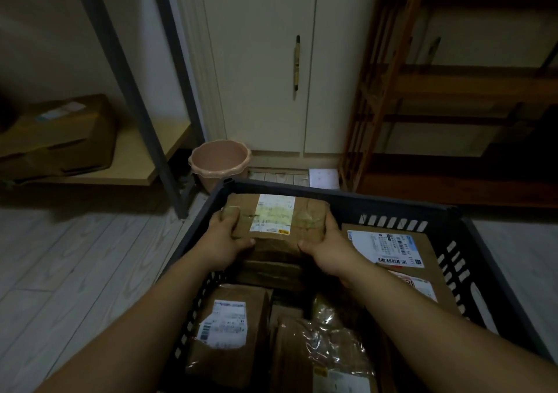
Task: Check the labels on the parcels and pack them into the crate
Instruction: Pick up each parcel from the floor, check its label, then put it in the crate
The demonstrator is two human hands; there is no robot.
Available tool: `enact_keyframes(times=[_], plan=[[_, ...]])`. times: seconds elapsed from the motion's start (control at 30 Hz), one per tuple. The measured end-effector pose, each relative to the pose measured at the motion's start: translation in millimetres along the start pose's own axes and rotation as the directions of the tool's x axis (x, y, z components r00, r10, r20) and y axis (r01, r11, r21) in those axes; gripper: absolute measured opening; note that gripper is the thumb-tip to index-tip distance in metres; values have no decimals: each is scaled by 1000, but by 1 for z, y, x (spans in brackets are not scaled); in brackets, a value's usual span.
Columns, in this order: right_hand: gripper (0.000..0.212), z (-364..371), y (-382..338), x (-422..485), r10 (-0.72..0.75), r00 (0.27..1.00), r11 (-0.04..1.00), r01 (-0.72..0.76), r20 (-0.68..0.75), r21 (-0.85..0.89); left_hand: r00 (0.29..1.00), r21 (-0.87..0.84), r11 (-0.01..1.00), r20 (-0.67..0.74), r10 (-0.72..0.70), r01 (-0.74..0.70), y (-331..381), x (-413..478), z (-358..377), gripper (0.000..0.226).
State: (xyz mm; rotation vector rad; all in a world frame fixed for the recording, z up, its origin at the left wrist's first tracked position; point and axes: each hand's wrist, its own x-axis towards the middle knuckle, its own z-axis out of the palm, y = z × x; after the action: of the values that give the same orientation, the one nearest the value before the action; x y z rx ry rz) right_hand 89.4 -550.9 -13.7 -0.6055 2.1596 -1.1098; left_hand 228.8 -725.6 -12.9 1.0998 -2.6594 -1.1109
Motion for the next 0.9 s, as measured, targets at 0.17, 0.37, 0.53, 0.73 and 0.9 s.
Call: enact_keyframes(times=[0.17,0.37,0.53,0.73,0.9], plan=[[92,3,6,3,-10,1000,971,12,9,-240,998,126,991,-43,51,-45,-6,11,7,70],[89,-1,14,4,-35,999,883,34,6,-468,986,487,858,56,155,-163,-5,19,6,60],[99,-21,16,-2,-159,987,786,140,23,-603,988,534,833,23,154,-142,-3,14,8,66],[102,-74,47,-7,167,986,597,-90,14,-797,979,599,778,61,194,-191,8,13,28,74],[86,-72,53,-3,144,989,557,-107,-31,-824,978,614,769,23,208,-178,1,19,29,64]])
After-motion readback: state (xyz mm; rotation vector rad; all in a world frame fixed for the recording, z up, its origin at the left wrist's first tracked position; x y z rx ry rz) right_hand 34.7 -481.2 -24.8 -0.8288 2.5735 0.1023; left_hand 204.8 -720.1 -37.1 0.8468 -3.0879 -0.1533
